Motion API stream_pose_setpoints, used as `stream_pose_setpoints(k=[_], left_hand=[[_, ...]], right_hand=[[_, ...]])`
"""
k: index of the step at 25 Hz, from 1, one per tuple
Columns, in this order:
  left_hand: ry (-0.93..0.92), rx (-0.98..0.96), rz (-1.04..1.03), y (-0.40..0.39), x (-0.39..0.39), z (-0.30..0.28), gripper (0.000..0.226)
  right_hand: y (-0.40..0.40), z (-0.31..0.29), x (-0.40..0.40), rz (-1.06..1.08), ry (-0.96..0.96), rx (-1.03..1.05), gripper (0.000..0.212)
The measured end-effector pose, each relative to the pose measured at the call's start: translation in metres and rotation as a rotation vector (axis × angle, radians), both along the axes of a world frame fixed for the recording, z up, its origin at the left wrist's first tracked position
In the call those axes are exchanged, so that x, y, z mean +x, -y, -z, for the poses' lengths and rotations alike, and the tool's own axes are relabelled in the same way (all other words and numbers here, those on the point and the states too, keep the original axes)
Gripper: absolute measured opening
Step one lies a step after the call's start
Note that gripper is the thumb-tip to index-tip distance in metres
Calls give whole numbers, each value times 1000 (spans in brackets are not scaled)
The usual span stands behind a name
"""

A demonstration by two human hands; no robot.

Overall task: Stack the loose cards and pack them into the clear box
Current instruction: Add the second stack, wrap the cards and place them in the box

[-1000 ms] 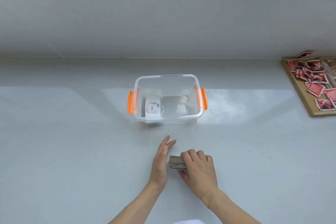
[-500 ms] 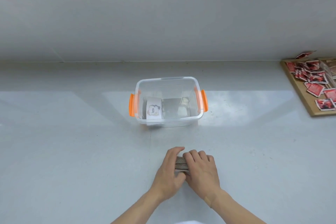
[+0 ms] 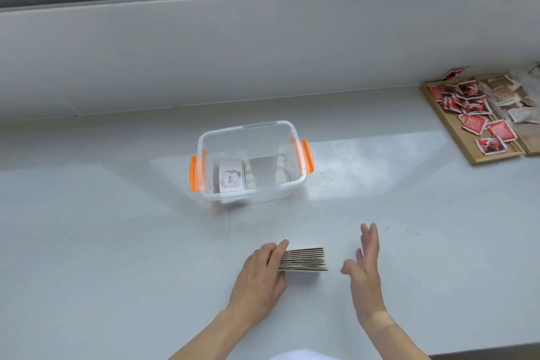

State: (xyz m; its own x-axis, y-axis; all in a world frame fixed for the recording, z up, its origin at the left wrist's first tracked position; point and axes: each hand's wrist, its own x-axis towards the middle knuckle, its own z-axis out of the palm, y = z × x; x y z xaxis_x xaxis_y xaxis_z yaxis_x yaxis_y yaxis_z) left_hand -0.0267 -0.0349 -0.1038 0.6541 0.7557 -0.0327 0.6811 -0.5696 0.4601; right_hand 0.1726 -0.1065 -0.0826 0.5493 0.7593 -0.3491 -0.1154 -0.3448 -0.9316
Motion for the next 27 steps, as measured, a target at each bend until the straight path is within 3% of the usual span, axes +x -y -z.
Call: stream_pose_setpoints(k=[3, 7, 11, 15, 17, 21, 22, 25, 27], left_hand=[[4, 32, -25, 2, 2, 1, 67], [19, 14, -41, 2, 2, 0, 71], [18, 45, -62, 5, 4, 0, 76], [26, 48, -79, 5, 2, 1, 75], [19, 69, -76, 4, 1, 1, 74], [-4, 98, -59, 3, -1, 5, 70], [-10, 100, -52, 3, -1, 5, 70], [-52, 111, -27, -1, -3, 4, 71], [29, -68, -99, -4, -4, 0, 67]], right_hand=[[3, -1, -15, 20, -95, -93, 93], [1, 4, -38, -251, -110, -142, 90], [-4, 6, -39, -115, -109, -142, 89], [-4, 4, -37, -357, -129, -211, 93], [-4, 1, -29, -477, 18, -207, 95], [-17, -1, -28, -910, 891, -100, 88], [-23, -1, -29, -952, 1027, -60, 80], [-39, -6, -32, -994, 1212, -103, 49], [-46, -9, -28, -1015, 1195, -169, 40]])
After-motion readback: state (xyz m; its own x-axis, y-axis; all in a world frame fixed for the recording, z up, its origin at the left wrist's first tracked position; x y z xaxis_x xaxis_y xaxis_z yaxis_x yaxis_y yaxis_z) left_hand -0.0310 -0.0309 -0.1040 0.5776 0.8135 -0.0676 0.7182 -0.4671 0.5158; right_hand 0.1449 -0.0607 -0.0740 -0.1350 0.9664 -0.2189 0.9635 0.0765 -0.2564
